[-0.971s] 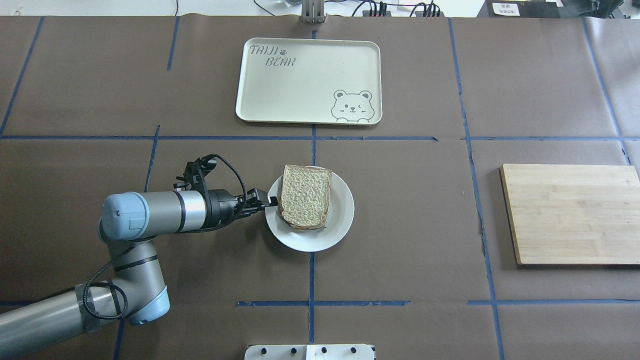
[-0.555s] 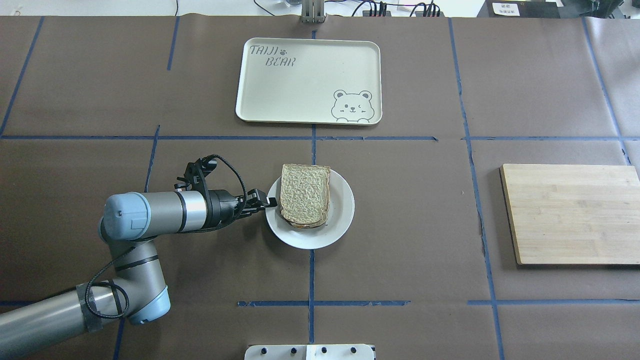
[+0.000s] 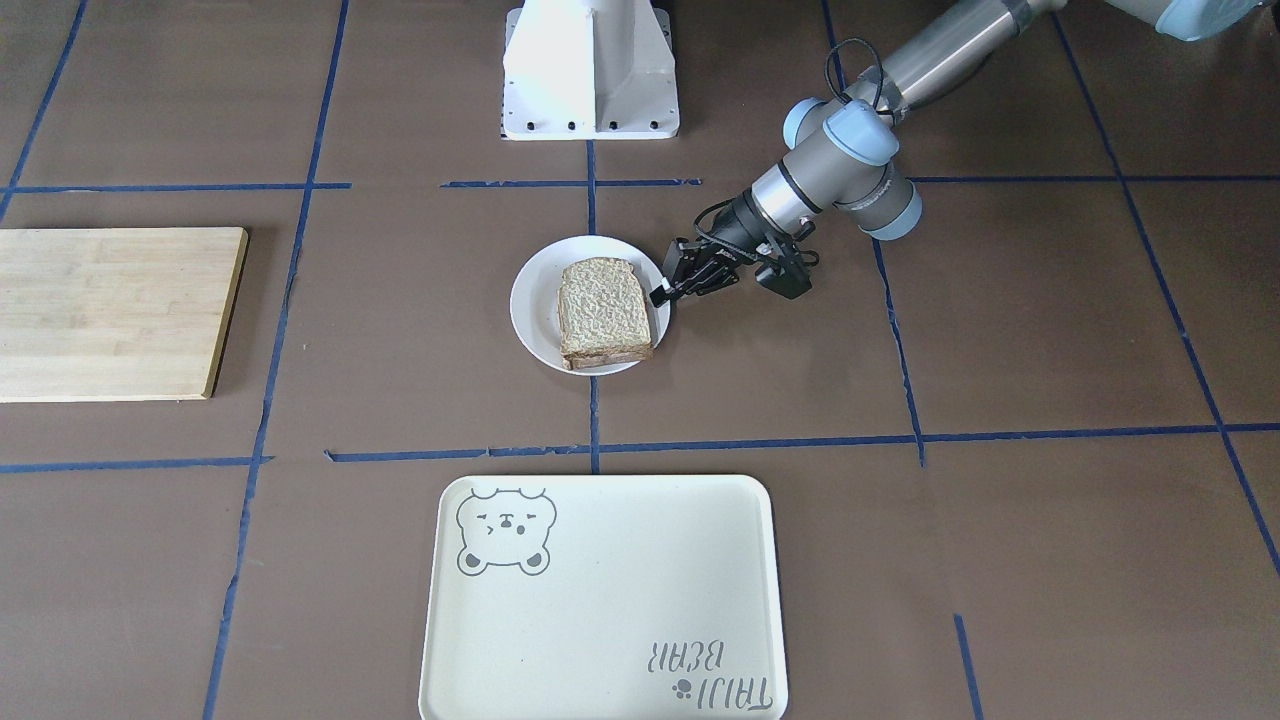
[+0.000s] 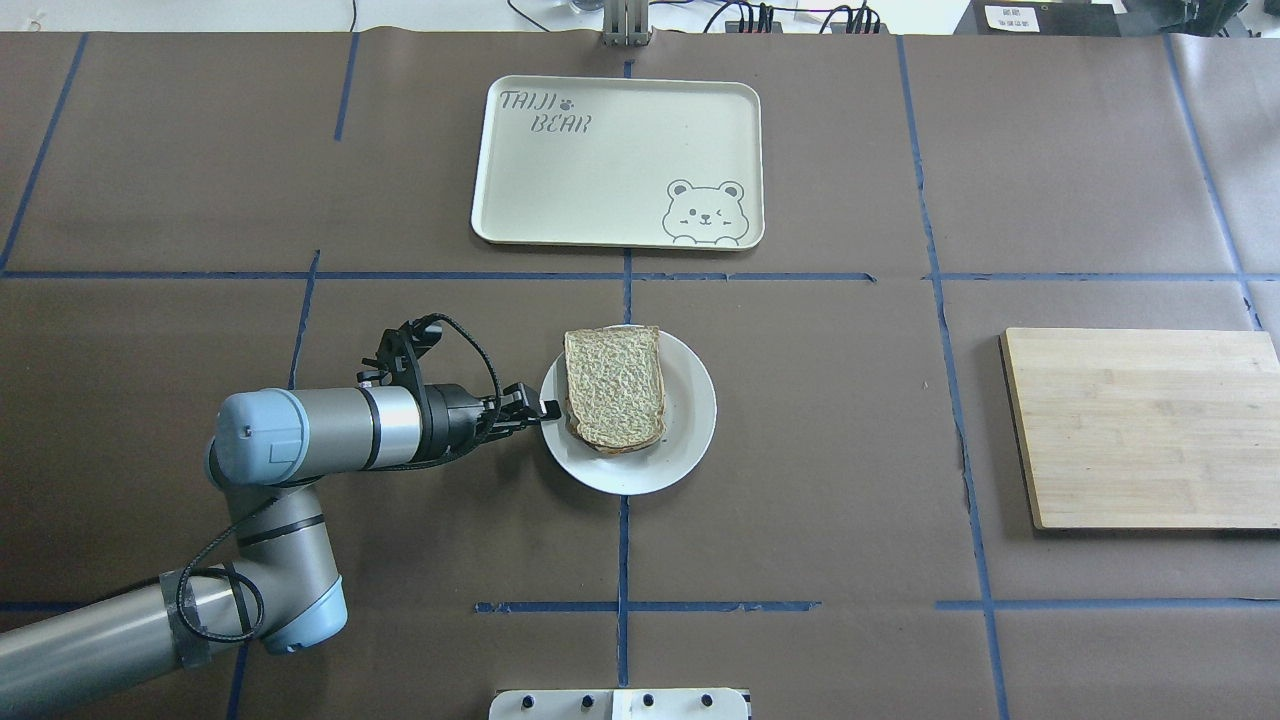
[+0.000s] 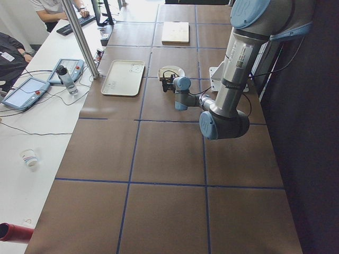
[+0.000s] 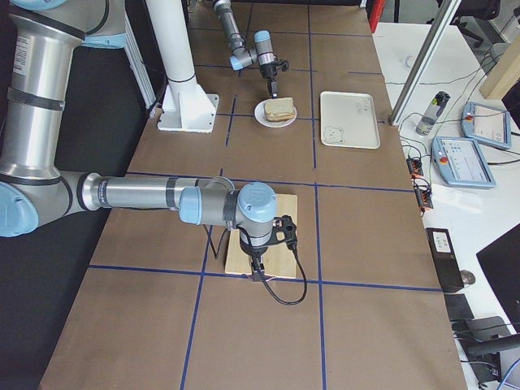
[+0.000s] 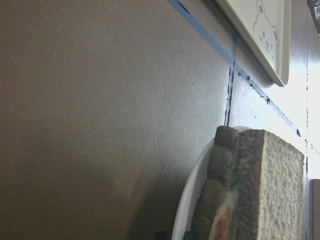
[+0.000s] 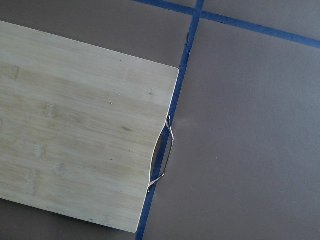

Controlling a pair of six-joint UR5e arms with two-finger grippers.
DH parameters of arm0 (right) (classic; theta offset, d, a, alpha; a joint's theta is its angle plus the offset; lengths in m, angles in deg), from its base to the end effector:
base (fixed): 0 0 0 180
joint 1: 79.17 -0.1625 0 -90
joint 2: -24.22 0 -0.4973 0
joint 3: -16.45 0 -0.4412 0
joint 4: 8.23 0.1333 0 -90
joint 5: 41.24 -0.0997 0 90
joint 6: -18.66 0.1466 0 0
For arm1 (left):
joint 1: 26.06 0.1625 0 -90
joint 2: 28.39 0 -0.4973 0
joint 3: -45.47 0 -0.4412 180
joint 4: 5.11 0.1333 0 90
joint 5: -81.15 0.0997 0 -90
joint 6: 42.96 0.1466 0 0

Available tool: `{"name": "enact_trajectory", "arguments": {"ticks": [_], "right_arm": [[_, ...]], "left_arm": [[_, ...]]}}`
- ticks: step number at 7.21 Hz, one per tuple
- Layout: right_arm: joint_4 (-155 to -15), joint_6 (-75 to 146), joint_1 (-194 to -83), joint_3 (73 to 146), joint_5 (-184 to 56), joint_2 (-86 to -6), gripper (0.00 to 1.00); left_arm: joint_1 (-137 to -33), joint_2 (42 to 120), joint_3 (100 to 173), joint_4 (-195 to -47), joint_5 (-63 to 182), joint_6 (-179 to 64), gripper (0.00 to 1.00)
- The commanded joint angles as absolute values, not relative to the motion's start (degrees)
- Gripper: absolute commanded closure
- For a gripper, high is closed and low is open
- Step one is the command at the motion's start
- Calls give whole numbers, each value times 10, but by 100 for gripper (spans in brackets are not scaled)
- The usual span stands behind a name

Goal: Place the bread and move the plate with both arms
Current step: 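Grip the rim of the white plate with the left gripper, then slide the plate with the left gripper onto the bear tray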

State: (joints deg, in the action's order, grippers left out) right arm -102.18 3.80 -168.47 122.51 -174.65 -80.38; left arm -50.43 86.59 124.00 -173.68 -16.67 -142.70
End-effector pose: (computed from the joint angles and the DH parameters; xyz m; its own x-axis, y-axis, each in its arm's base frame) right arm 0.0275 -0.4110 0.7432 0.6993 -0.2359 0.6747 0.1982 0.9710 0.1341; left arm 0.6642 -0.4253 0.4053 -0.0808 -0.1474 -0.9858 0.2752 0.9473 -0.1642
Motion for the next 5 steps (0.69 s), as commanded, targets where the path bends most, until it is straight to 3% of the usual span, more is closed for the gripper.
{"name": "enact_trajectory", "arguments": {"ticks": [1,5], "right_arm": [[-1022,38,-1685,1224,-1747,-804,0],[-1021,40,-1685,1224,-1747,-802,0]], "left_arm": [[-504,869,1245,-1751,-167,-1458,98],[-525,869,1245,-1840,-143,-1551,100]]}}
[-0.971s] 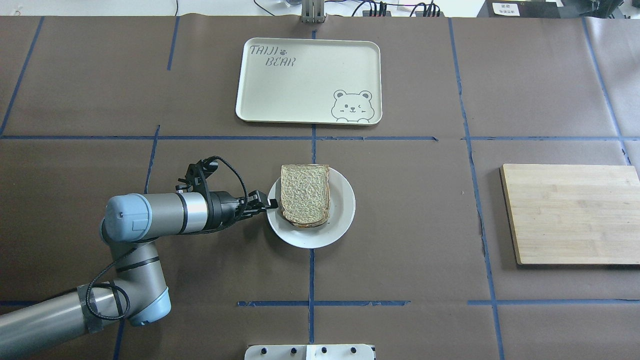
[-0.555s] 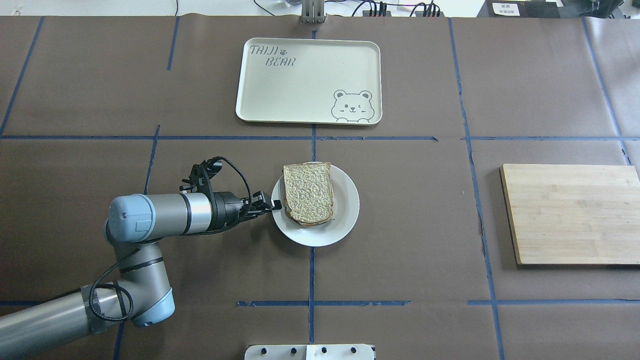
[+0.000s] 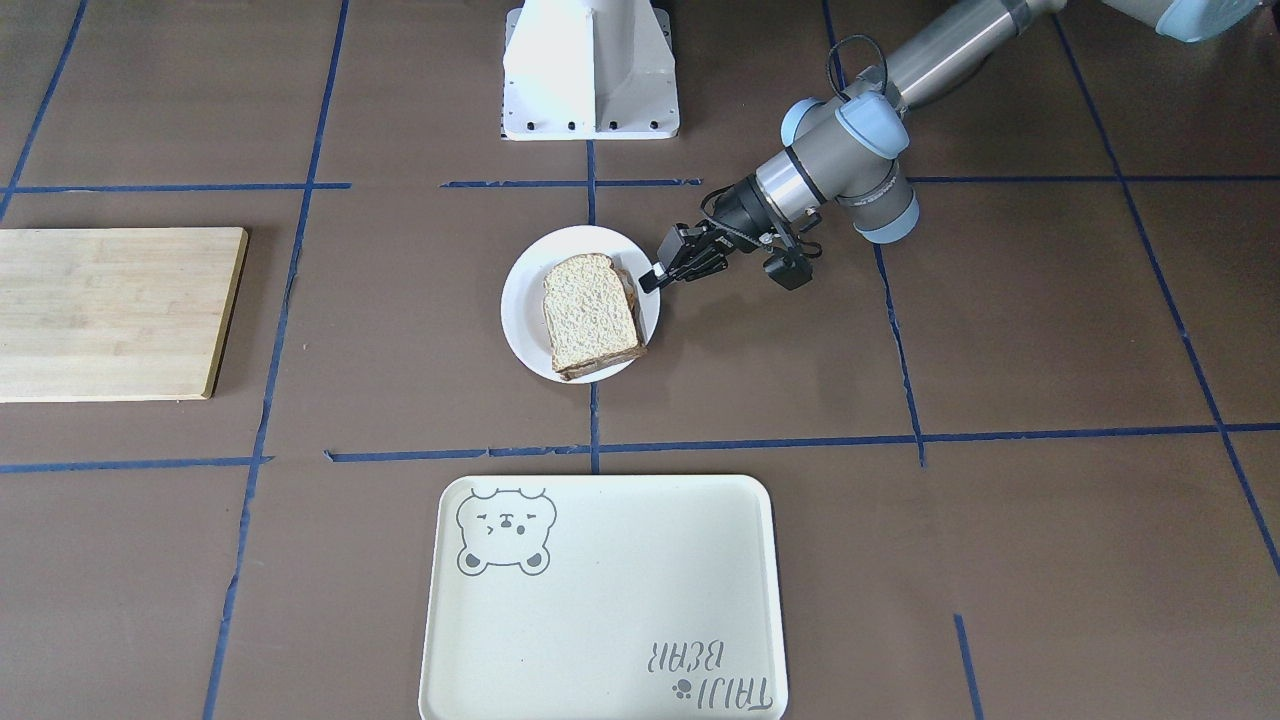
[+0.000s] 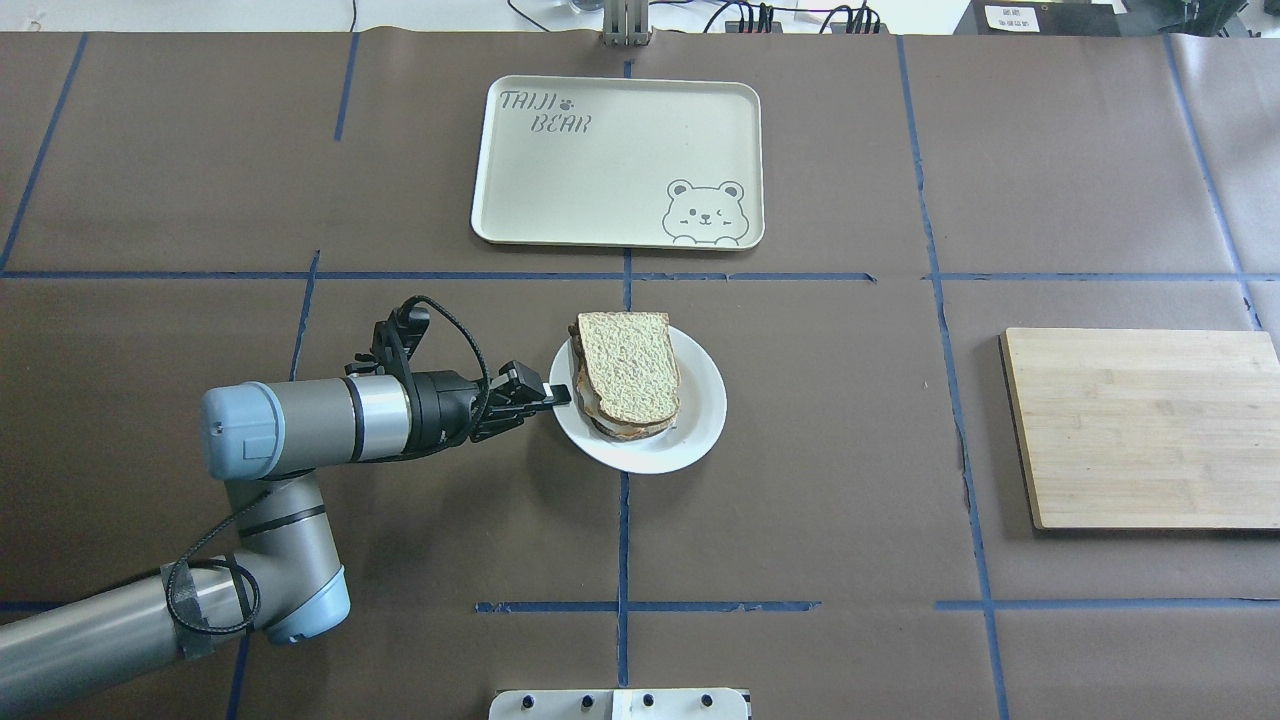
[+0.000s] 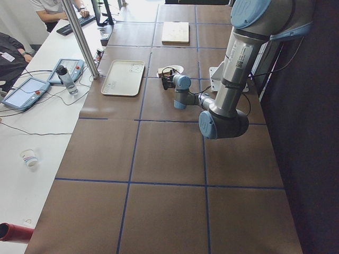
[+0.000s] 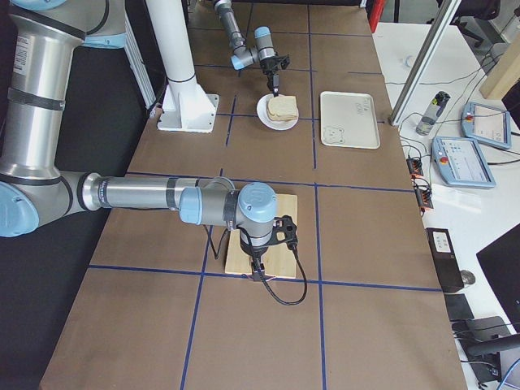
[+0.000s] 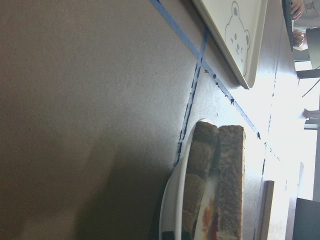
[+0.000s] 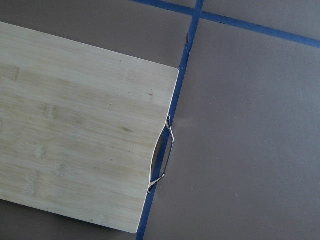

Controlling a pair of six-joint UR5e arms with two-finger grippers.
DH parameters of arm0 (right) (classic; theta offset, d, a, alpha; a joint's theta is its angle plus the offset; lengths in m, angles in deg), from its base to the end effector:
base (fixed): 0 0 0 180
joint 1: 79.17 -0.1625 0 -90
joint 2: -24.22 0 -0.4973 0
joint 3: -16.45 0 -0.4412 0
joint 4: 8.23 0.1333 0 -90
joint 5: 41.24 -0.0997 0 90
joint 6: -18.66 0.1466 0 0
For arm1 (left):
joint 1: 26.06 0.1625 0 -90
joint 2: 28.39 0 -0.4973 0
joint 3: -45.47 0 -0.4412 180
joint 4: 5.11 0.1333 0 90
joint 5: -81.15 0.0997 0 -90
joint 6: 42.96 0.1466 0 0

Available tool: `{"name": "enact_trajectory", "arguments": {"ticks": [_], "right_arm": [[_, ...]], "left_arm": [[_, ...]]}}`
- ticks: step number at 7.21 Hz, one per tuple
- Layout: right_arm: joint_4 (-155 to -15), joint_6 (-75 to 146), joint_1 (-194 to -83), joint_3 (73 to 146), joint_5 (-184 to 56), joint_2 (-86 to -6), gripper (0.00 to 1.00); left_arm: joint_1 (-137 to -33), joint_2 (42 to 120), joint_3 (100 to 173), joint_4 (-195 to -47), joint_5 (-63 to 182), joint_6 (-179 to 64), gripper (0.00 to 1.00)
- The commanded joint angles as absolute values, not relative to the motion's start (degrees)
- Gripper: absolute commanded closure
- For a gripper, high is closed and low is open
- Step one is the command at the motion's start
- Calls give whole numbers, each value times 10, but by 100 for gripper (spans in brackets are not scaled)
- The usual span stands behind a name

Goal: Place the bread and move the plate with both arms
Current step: 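Slide the plate with the left gripper onto the bear tray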

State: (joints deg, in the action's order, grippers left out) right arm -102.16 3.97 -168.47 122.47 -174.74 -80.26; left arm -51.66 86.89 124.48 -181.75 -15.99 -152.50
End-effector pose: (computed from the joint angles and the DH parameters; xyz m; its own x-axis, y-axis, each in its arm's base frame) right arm 0.0274 -0.4122 0.7426 0.6989 -0.2342 0.6758 0.1958 0.9714 0.1341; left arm 0.6391 -0.4338 0.3778 -0.2677 -0.2397 -0.9332 0.2431 0.9204 -0.3062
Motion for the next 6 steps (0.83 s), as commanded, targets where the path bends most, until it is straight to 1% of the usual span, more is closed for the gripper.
{"name": "enact_trajectory", "arguments": {"ticks": [1,3,4,6], "right_arm": [[-1021,40,-1685,1224,-1747,-802,0],[-1022,40,-1684,1224,-1751,-803,0],[-1022,40,-1685,1224,-1751,-803,0],[-1022,40,-1684,1222,-1751,-803,1]], "left_arm": [[-537,881,1243,-1841,-124,-1571,100],[-572,906,1224,-1836,-108,-1616,100],[-594,954,1163,-1836,-108,-1627,100],[-636,1059,1014,-1836,-109,-1652,100]]}}
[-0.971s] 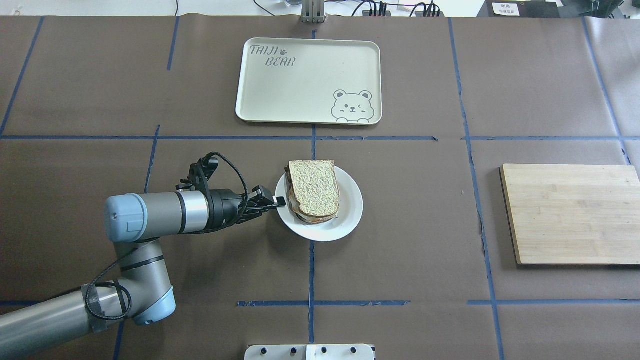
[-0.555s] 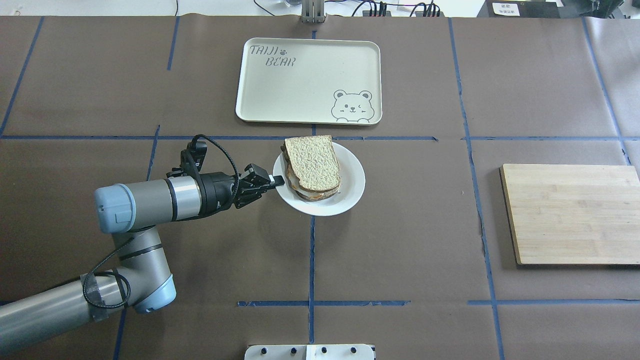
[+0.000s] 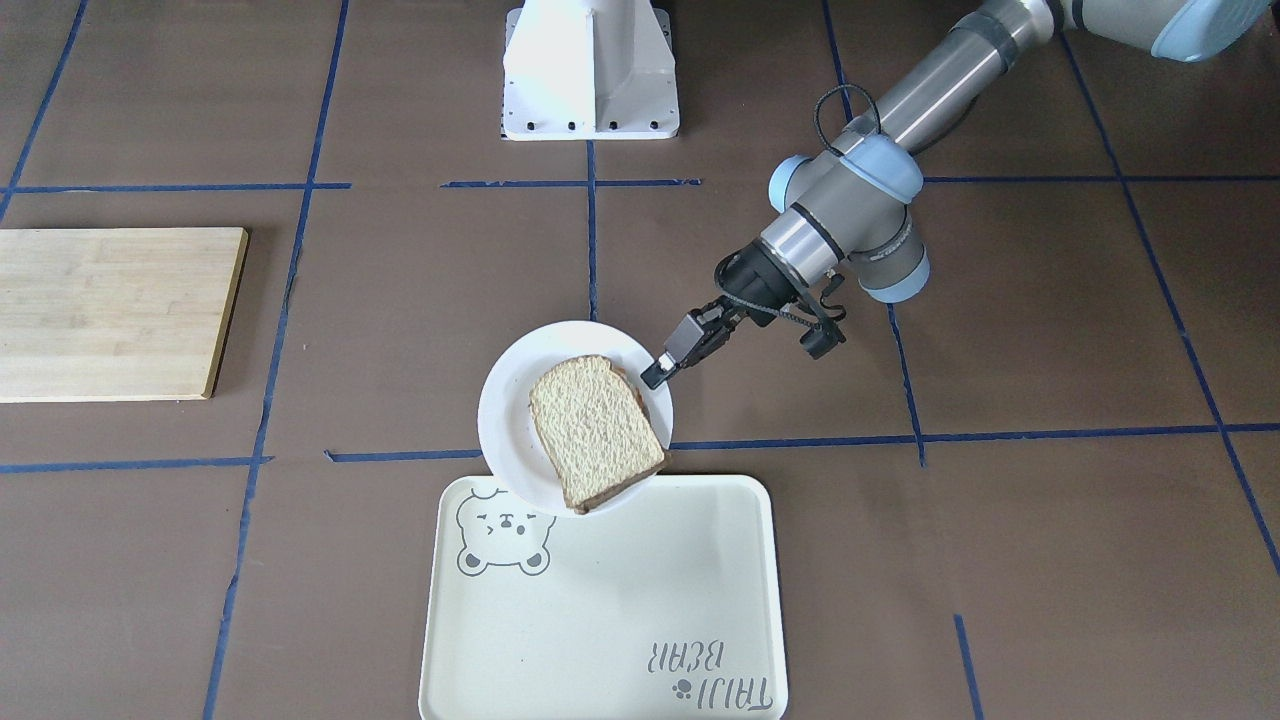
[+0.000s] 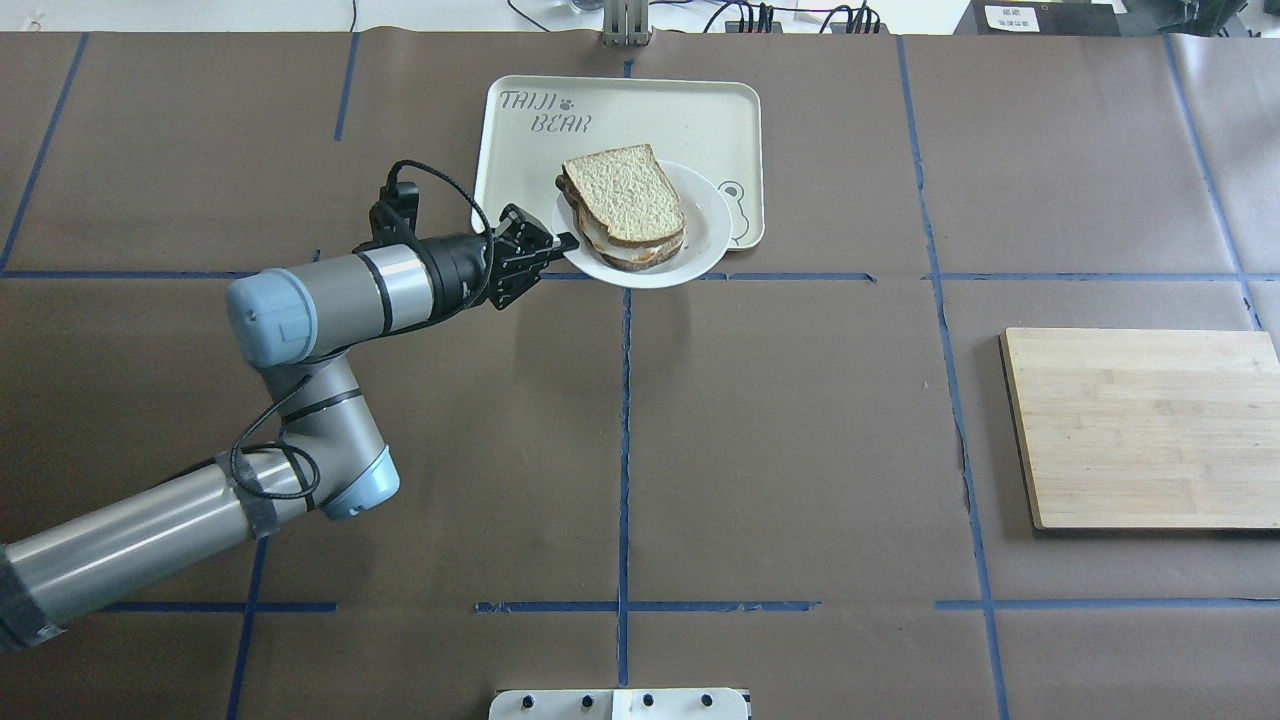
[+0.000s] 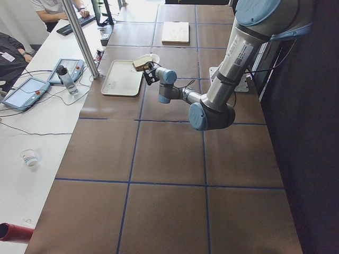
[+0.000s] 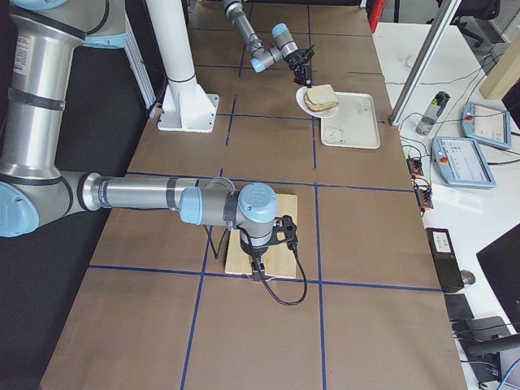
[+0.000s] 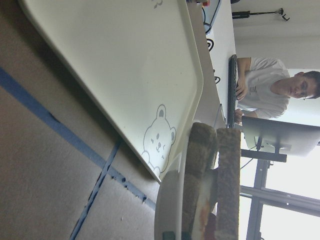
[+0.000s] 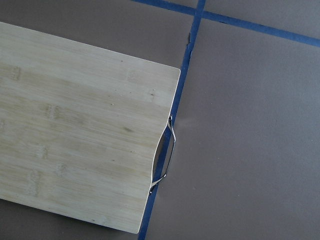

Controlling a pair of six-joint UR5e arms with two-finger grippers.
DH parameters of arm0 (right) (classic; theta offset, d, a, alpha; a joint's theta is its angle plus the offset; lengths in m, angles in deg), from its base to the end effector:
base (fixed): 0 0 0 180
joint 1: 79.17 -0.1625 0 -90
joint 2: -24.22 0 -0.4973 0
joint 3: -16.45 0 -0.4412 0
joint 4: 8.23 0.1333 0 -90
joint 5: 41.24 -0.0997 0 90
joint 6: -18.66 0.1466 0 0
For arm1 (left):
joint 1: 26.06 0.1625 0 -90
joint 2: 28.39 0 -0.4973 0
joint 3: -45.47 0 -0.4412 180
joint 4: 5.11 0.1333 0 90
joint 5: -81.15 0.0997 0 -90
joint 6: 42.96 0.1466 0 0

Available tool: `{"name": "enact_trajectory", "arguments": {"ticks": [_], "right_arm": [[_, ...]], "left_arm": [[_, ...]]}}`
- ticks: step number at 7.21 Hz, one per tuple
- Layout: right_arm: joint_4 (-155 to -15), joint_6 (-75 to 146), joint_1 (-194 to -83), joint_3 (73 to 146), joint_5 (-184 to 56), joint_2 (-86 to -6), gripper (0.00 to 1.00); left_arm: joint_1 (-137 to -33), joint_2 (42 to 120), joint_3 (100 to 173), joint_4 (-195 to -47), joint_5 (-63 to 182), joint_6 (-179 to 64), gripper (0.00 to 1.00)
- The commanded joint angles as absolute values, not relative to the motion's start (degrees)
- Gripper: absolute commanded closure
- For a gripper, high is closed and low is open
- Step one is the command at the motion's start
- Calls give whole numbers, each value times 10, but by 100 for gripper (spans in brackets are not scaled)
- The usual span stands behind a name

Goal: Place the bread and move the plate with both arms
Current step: 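Slide the plate with the left gripper onto the bear tray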

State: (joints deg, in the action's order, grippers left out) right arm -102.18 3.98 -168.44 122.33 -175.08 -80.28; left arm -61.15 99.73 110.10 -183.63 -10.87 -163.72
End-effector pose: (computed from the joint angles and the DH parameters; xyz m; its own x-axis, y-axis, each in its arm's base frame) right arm 0.0265 -0.4118 0.7434 0.6948 -0.2320 0.6807 0.1952 0.9718 0.1320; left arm 0.6313 -0.6001 0.3300 -0.4168 -0.3319 -0.8463 0.3876 0.7772 -0.4957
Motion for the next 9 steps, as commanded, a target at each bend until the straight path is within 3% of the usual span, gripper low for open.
{"name": "enact_trajectory", "arguments": {"ticks": [1,3,4,5,6,7,8,9], "right_arm": [[-1021,40,-1684,1222,-1750,-802,0],[-1021,39,-1684,1222,-1750,-802,0],[-1021,40,-1684,1222,-1750,-803,0],[-1022,39,-1684,1222,-1750,-802,0],[-1021,40,-1684,1222,-1751,-803,1],[-1021,40,-1684,1222,-1750,-802,0],[-1021,40,-1684,1223,-1751,-802,0],[-1020,40,-1684,1223,-1751,-802,0]], "left_arm": [[-656,1088,953,-1837,-111,-1652,100],[-661,1155,845,-1837,-111,-1651,100],[-660,1156,841,-1837,-111,-1650,97],[-660,1156,839,-1837,-112,-1650,81],[-661,1155,838,-1835,-118,-1643,40],[-669,1154,837,-1830,-141,-1608,26],[-690,1147,842,-1827,-173,-1602,0],[-704,1133,855,-1823,-208,-1600,0]]}}
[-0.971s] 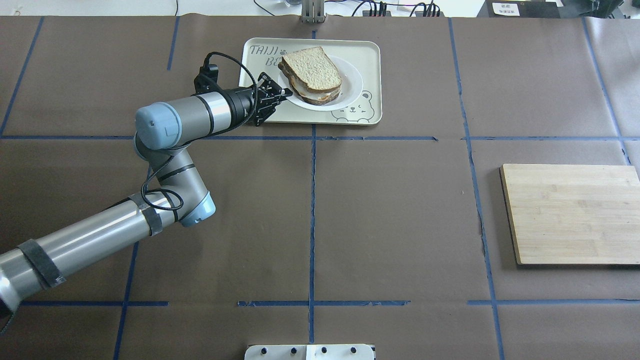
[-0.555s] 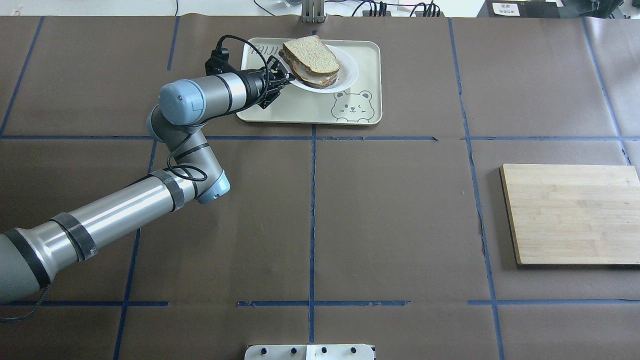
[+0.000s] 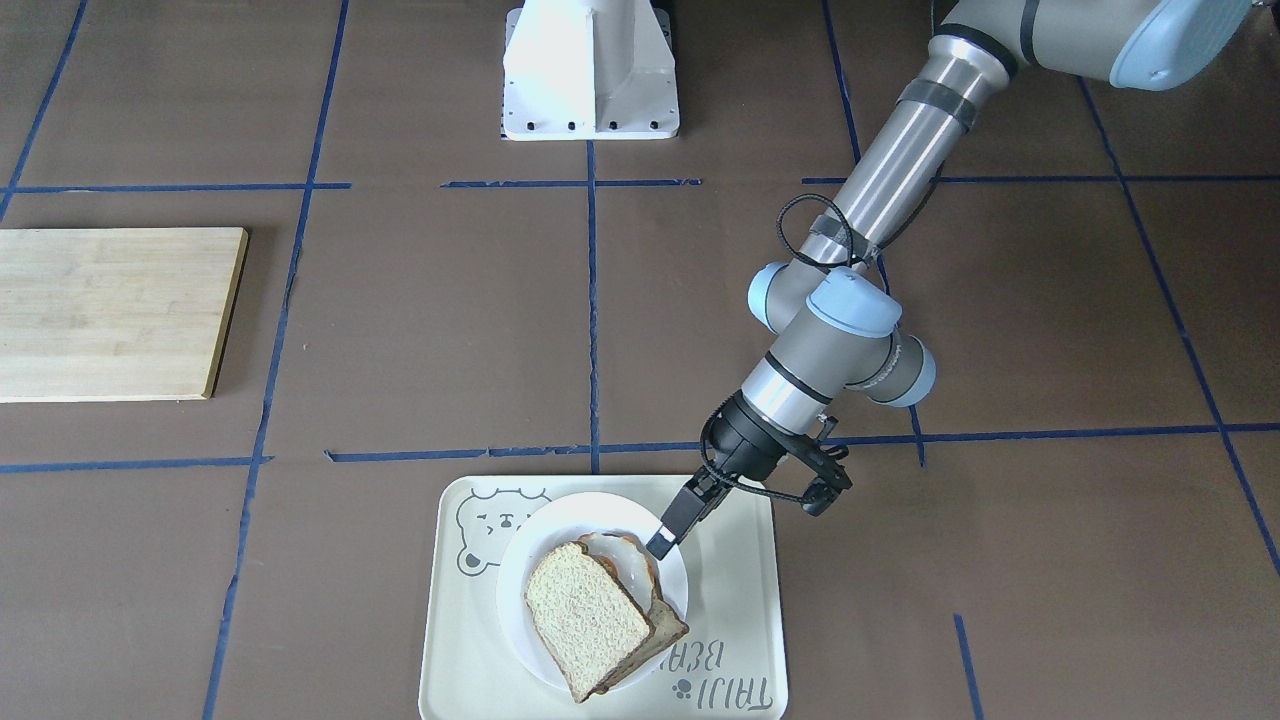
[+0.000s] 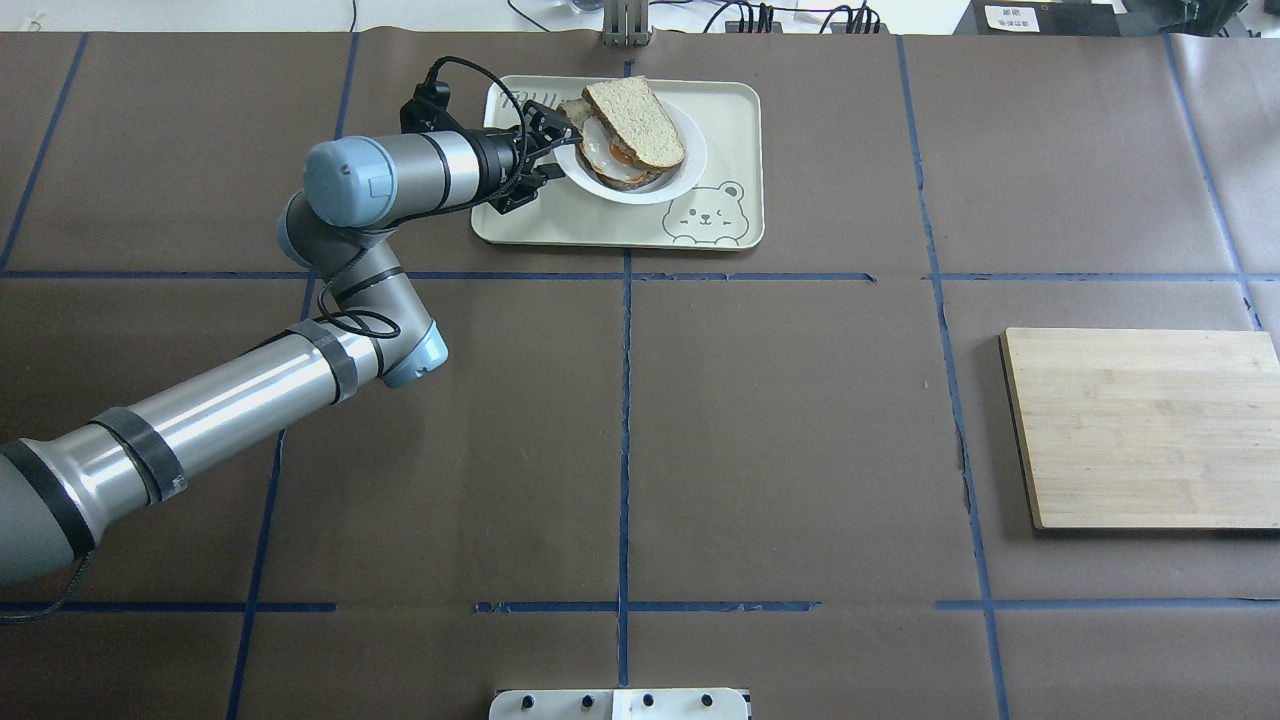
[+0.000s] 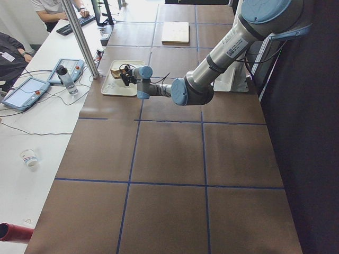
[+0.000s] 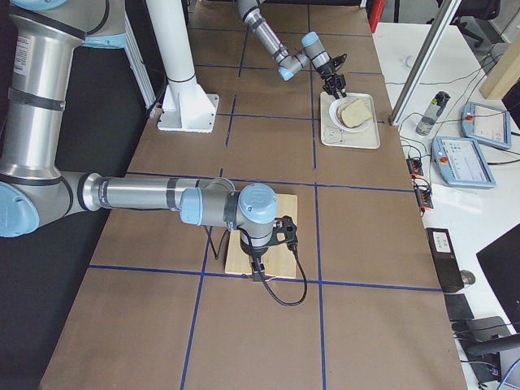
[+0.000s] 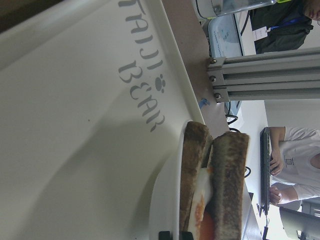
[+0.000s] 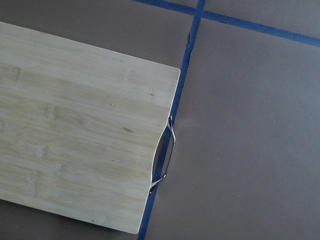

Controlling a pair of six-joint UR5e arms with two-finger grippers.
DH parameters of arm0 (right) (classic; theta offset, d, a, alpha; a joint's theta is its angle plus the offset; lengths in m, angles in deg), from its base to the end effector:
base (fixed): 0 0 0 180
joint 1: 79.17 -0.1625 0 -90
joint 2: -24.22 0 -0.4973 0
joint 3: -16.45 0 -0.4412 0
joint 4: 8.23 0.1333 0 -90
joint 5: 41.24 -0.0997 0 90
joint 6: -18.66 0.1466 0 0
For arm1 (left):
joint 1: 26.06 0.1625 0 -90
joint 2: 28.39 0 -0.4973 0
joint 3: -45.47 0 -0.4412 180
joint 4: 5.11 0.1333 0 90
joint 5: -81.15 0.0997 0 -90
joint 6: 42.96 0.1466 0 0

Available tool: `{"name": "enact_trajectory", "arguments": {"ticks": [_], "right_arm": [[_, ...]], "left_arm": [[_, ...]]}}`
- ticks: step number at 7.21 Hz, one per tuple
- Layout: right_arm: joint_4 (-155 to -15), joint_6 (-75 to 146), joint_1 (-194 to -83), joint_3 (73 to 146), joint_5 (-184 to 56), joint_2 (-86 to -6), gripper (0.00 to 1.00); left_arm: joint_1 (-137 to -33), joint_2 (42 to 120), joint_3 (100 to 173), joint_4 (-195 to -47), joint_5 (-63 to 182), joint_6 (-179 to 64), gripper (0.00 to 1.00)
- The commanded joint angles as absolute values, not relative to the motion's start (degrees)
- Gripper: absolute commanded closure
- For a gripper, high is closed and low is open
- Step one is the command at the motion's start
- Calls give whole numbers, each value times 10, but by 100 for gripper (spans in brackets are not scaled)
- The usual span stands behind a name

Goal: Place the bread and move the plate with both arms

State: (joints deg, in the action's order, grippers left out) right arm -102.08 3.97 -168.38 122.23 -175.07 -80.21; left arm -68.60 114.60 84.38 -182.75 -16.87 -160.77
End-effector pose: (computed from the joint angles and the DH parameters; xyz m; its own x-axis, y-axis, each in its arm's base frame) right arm 0.0261 -0.4125 0.7437 0.6947 -0.2337 0.6803 0.1964 0.9714 0.1333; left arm 0.6487 -0.7485 0.3487 -0.2592 -0.3892 -0.8839 0.5040 0.7262 -0.4675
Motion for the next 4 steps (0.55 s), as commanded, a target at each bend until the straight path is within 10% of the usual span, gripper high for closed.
{"name": "enact_trajectory", "arguments": {"ticks": [1,4], "right_arm": [[-1021,40,-1684,1223,-1751,-800,0],[-1020,41,-1684,1223,-1761,-800,0]], "left_arm": [[-718,1120,874,-1808,-242,-1600,0],[-777,1008,1159,-1504,-384,-1473,0]]}}
